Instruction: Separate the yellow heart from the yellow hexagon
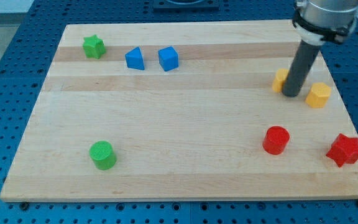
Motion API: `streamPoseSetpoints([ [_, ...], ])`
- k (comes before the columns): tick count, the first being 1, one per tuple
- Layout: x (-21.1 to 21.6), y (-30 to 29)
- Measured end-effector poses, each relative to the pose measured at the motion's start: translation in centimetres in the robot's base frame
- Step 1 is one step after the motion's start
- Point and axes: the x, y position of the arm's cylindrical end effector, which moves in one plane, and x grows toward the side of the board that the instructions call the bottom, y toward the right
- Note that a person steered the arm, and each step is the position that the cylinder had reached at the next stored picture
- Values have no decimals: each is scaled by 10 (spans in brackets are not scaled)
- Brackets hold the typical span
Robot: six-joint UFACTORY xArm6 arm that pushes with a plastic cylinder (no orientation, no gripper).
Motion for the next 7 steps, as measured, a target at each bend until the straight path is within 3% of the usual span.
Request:
streamPoseSetpoints([
  [2,-57,-28],
  [5,-70,-48],
  [7,-75,-8],
])
